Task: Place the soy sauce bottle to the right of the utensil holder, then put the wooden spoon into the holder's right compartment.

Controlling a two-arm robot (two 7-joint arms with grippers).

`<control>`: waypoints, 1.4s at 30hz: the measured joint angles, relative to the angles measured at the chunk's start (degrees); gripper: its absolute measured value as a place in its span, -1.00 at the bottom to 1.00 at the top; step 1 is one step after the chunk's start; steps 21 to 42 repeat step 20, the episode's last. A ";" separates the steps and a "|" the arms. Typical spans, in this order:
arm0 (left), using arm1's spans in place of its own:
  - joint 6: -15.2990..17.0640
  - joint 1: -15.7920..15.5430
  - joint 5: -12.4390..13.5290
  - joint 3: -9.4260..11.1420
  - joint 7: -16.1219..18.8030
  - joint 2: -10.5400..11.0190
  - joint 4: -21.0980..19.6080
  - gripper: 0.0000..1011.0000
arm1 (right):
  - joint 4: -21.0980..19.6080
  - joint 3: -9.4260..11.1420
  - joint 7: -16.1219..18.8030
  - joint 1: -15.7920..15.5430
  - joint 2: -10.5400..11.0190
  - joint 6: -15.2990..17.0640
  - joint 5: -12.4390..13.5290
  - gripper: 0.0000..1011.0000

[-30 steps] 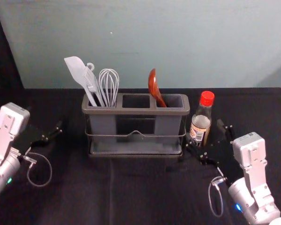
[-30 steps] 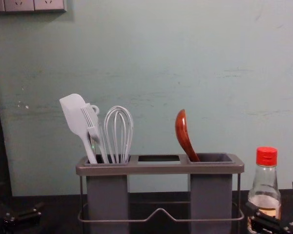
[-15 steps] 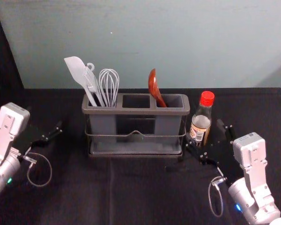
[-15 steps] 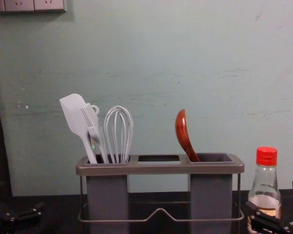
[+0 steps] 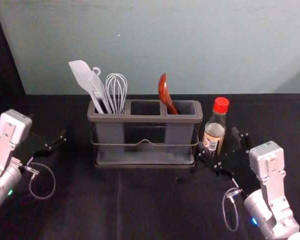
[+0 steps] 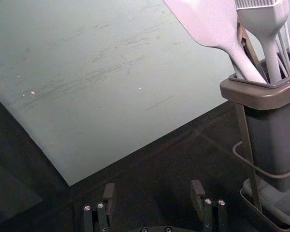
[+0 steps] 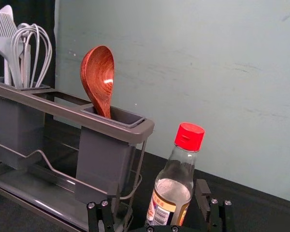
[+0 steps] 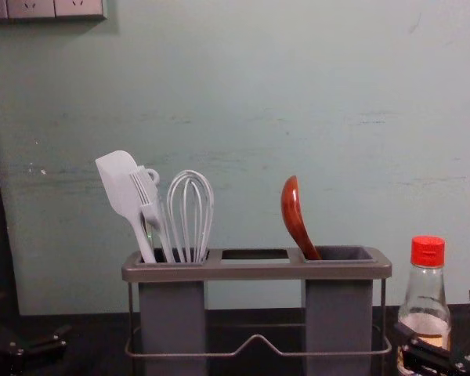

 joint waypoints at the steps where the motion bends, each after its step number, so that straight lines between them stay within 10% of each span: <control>1: 0.00 0.00 0.00 0.00 0.00 0.00 0.00 1.00 | 0.00 0.00 0.00 0.00 0.00 0.00 0.01 0.98; 42: 0.00 0.00 0.00 0.00 0.00 0.00 0.00 1.00 | 0.00 0.00 0.00 0.00 0.00 0.00 0.01 0.98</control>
